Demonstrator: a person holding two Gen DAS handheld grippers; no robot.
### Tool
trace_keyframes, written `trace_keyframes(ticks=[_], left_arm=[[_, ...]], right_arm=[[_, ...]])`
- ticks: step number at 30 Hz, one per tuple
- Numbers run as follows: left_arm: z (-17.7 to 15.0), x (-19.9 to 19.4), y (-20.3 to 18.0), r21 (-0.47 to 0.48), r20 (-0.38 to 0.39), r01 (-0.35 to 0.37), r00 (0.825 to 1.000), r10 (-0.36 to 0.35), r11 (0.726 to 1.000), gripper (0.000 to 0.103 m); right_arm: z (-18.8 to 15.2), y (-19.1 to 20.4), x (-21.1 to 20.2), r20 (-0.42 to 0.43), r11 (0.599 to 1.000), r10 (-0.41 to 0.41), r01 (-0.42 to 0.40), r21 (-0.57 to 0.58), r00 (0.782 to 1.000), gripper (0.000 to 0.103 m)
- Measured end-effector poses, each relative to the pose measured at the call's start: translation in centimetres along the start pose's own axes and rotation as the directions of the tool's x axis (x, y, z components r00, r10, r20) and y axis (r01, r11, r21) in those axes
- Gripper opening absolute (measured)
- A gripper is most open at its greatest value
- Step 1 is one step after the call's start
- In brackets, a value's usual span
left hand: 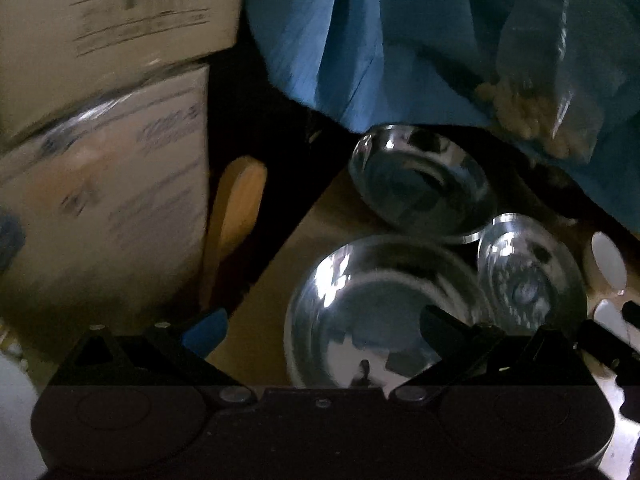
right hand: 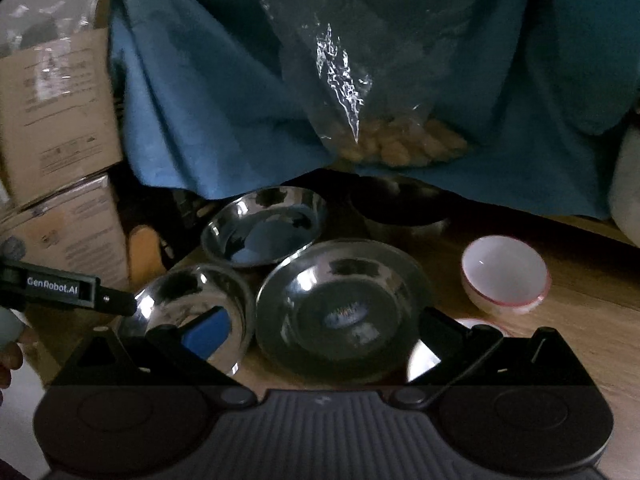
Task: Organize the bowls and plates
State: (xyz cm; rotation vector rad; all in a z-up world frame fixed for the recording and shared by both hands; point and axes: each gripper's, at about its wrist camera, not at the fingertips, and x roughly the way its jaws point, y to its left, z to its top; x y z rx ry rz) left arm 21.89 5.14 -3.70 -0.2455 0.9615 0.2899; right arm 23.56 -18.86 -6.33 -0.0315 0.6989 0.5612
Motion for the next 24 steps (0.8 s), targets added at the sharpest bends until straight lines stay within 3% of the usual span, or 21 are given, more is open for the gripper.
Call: trace_keyframes(ticks=[10,15,19,24], left_arm=[[5.7,6.4,0.6,0.019,-0.030,0.199,0.980,-0.198,0.980,0.102],[6.4,7.6,-1.5,0.132,0.003,0.180,0.983,-0.182,0.975,0.102],[6.8,8.8,-2.9,0.190,0.032,0.102,0.993,-0.110,0.976,0.100],[7.5,9.7,-1.8,0.130,-0.003,0.137,0.990,-0.138,0.982,0.094]], right_arm=[[2.1,2.1,3.6,-0.044,0.983,-0.118,0.123,0.133,0.992,0.103],[3.7,0.8,4.7,-0.069,0.961,-0.109,0.123,0.248,0.992,0.103],[4.8,-0.1,6.4,-0.093,0.949,-0.069,0.094,0.300,0.993,0.099],[5.8,0.5,8.7,-0.118,0.966,-0.035,0.064,0.250,0.992,0.092]])
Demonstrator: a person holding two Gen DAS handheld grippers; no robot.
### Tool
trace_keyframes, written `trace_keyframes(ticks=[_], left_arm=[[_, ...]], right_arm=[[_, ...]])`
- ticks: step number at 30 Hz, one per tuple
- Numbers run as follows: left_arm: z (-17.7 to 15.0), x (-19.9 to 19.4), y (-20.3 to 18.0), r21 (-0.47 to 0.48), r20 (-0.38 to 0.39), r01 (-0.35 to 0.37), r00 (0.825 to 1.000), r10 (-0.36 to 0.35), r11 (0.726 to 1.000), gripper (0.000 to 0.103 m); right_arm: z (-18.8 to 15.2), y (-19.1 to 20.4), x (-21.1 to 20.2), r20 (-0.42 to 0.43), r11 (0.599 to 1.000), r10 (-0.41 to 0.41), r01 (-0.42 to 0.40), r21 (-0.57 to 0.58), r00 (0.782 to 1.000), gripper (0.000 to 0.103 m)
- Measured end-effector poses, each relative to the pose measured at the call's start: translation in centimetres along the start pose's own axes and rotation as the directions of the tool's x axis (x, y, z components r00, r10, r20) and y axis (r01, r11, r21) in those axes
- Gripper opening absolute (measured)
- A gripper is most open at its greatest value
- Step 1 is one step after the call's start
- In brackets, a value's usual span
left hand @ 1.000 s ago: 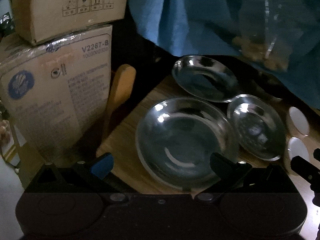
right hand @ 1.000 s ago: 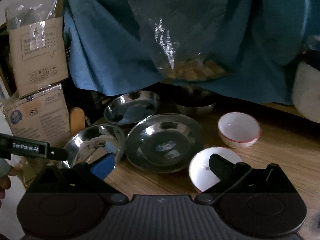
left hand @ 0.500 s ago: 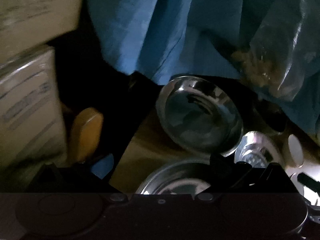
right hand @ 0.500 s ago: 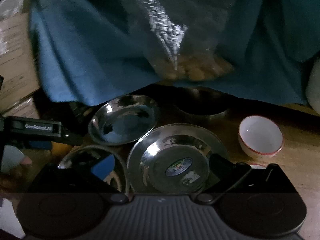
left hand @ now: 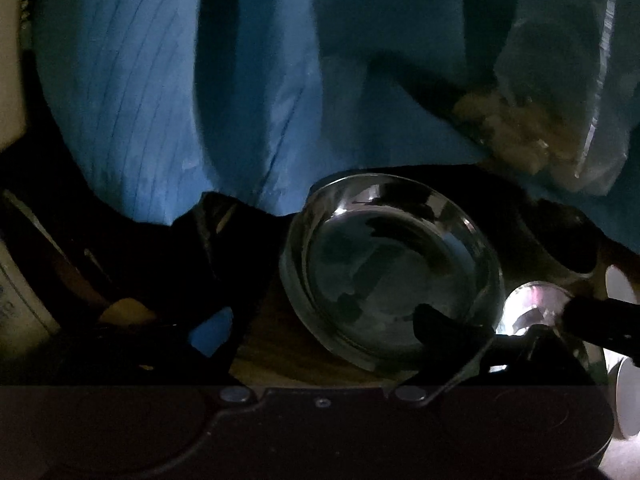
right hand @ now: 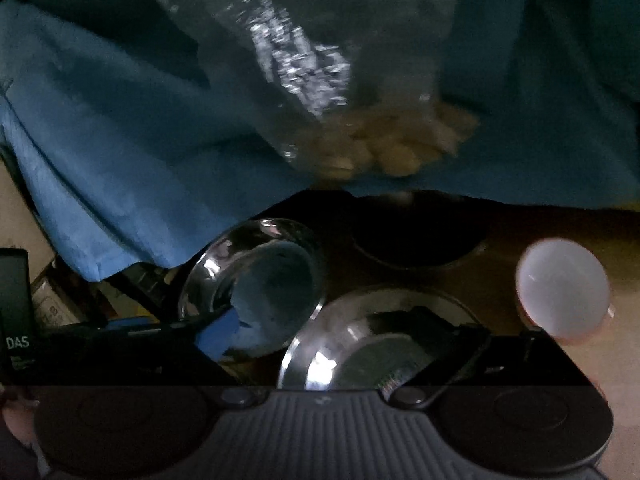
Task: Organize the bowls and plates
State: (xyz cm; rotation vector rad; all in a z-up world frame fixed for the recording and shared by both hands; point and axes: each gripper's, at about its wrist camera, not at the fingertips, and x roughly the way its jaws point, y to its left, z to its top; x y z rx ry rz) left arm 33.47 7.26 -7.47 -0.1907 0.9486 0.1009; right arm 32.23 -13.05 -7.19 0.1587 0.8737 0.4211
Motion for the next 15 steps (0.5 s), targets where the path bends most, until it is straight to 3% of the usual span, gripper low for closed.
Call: trace_keyframes(ticks=[2,7,15], left_arm=[[0.2,0.8,0.4,-0.026,-0.022,0.009,1.000,-0.010,1.000,0.083],[0.4,1.5,1.2,-0.092,-0.035,0.033,0.999,-0.036,0.995,0.073],[0.3,1.3,1.2,-0.090,-0.028,0.017,0.999,-0.020,0.996,0.055]], right_arm=[[0.3,0.3,1.1,-0.009,1.000,0.011,-0.011,-0.027,1.000,0.087],[1.3,1.1,3.6,-0.025,0.998,0.020,-0.021,-0.054,0.999,0.075],[1.7,1.5,6.4,-0.062,0.997,0.014,-0.019,-0.076,0.998,0.058]])
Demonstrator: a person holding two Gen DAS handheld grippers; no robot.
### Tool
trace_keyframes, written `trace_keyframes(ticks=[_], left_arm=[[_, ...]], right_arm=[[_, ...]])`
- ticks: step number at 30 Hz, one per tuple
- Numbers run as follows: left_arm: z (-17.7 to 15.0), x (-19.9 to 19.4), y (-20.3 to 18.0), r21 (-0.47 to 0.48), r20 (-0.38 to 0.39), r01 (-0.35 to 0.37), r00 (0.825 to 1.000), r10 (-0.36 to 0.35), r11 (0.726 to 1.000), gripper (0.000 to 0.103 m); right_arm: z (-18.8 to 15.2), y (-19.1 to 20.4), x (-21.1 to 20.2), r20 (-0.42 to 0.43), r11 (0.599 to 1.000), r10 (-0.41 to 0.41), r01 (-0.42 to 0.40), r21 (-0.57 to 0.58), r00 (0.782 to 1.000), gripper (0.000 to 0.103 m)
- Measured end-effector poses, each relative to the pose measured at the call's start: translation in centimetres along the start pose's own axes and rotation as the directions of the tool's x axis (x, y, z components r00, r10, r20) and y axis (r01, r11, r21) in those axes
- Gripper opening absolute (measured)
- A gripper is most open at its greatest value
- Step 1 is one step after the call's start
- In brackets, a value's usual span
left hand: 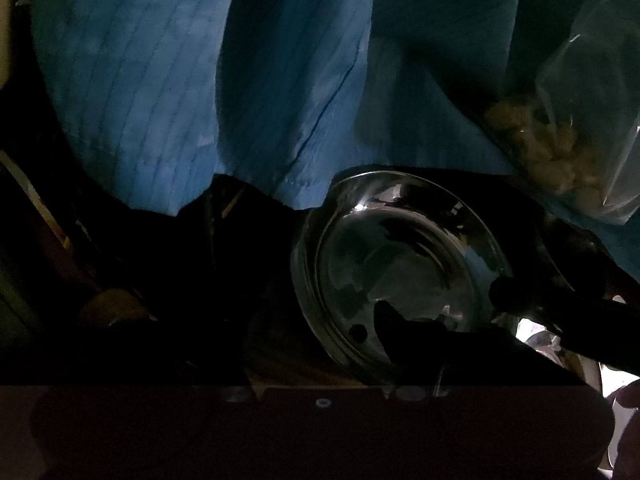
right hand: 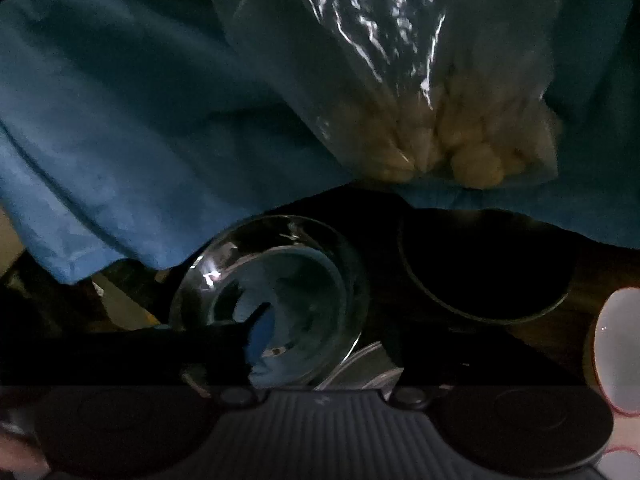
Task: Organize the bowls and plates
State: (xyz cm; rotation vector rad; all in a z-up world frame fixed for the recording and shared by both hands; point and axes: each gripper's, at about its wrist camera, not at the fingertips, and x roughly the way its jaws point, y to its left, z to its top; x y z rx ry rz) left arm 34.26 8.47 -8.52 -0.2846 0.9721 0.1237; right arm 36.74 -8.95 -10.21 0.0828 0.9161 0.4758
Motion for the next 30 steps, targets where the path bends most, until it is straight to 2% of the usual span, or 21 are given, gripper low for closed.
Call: trace_keyframes(ticks=[2,8,13,15,19,22,30], left_arm=[[0.0,0.0,0.0,-0.004,0.003,0.016,1.000,-0.016,1.000,0.044],[0.2,0.3,-0.1,-0.010,0.006,0.033,0.999,-0.033,0.999,0.037],[0.4,0.3,0.1,-0.024,0.010,0.039,0.999,-0.039,0.999,0.027],[0.3,0.2,0.2,-0.034,0.016,0.048,0.999,-0.048,0.998,0.027],[0.0,0.1,0.3,-0.035,0.027,0.052,0.998,-0.051,0.998,0.024],[-0.1,-0.4,0.4,-0.039,0.023,0.049,0.999,-0.048,0.998,0.023],[-0.8,-3.0,0.6,-0.035,0.045,0.065,0.997,-0.063,0.997,0.023]], right_arm=[[0.1,-0.1,0.7,-0.012,1.000,-0.007,0.007,-0.003,1.000,0.057],[0.2,-0.3,1.9,-0.037,0.999,-0.041,0.040,-0.019,0.998,0.052],[0.3,-0.4,3.0,-0.055,0.998,-0.053,0.051,-0.040,0.997,0.034],[0.2,-0.3,3.1,-0.054,0.998,-0.051,0.049,-0.038,0.997,0.032],[0.1,-0.7,2.9,-0.048,0.998,-0.054,0.053,-0.018,0.997,0.020],[0.1,-0.8,2.4,-0.026,0.998,-0.053,0.052,-0.017,0.998,0.014],[-0.2,-0.5,-0.6,0.027,1.000,0.018,-0.018,-0.022,0.999,0.015]])
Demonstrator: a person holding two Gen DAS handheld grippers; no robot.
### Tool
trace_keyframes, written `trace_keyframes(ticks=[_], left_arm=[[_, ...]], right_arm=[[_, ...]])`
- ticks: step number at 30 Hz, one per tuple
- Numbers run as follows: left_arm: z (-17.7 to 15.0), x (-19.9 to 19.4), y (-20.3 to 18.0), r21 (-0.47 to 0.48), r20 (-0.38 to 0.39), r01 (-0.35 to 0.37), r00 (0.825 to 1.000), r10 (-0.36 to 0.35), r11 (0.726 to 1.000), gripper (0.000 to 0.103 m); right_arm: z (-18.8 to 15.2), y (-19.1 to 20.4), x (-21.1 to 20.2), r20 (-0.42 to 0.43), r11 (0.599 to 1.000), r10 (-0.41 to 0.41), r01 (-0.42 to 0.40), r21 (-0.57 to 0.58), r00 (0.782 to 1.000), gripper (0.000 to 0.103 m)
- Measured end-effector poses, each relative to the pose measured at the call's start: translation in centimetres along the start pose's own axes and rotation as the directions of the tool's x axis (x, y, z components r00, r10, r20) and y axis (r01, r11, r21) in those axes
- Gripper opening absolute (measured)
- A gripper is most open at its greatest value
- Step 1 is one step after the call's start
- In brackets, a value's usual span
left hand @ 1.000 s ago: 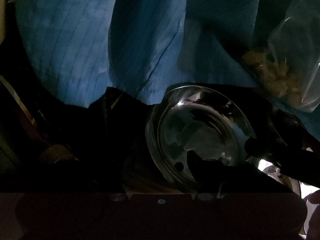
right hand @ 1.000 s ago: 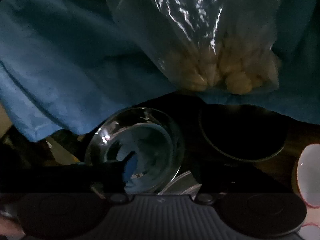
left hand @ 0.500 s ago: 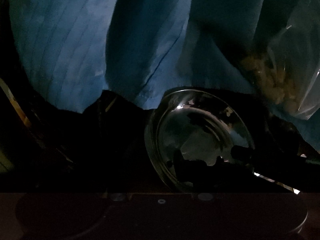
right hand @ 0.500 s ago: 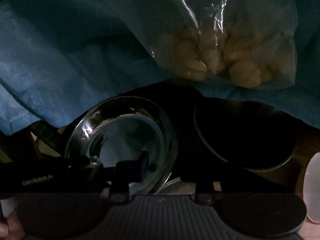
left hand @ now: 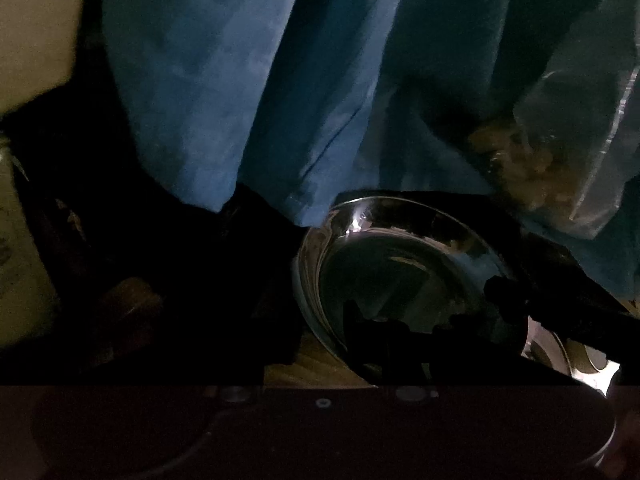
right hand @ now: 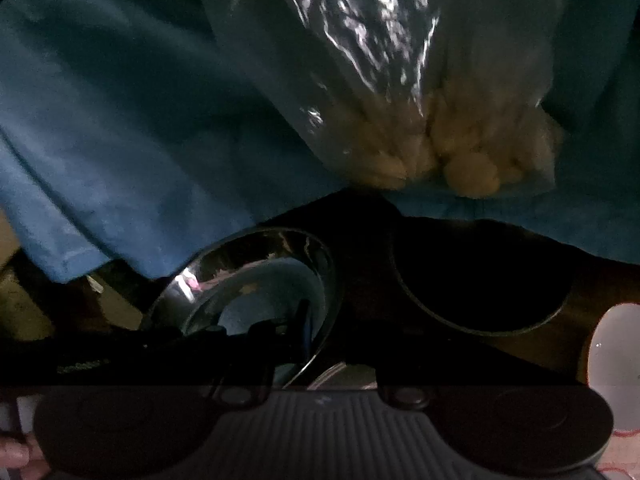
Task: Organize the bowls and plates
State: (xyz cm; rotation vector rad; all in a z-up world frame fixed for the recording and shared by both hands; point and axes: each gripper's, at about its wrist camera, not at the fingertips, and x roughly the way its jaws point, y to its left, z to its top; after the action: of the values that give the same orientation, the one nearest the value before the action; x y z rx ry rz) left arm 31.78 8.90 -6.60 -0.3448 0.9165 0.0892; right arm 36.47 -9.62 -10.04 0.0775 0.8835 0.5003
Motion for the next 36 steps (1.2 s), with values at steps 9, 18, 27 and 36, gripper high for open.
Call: trace_keyframes(ticks=[9,18,27,36], left_arm=[[-1.6,-4.0,-0.5,0.048,0.010,0.033,0.999,-0.034,0.998,0.023],[-4.1,-7.8,0.3,0.125,-0.015,0.012,1.000,-0.011,0.992,0.023],[-6.3,-9.4,1.1,0.143,-0.078,-0.030,0.996,0.041,0.989,0.023],[-7.5,-9.3,0.9,0.178,-0.137,-0.061,0.987,0.087,0.982,0.027]], right_arm=[[-1.2,0.0,-4.9,0.034,0.997,0.066,-0.065,-0.028,0.997,0.018],[-4.6,0.9,-9.1,-0.047,0.976,0.165,-0.170,-0.137,0.985,0.020],[-6.2,2.3,-9.6,-0.128,0.949,0.218,-0.241,-0.205,0.968,0.022],[-7.6,3.3,-9.1,-0.231,0.928,0.221,-0.277,-0.249,0.948,0.024]])
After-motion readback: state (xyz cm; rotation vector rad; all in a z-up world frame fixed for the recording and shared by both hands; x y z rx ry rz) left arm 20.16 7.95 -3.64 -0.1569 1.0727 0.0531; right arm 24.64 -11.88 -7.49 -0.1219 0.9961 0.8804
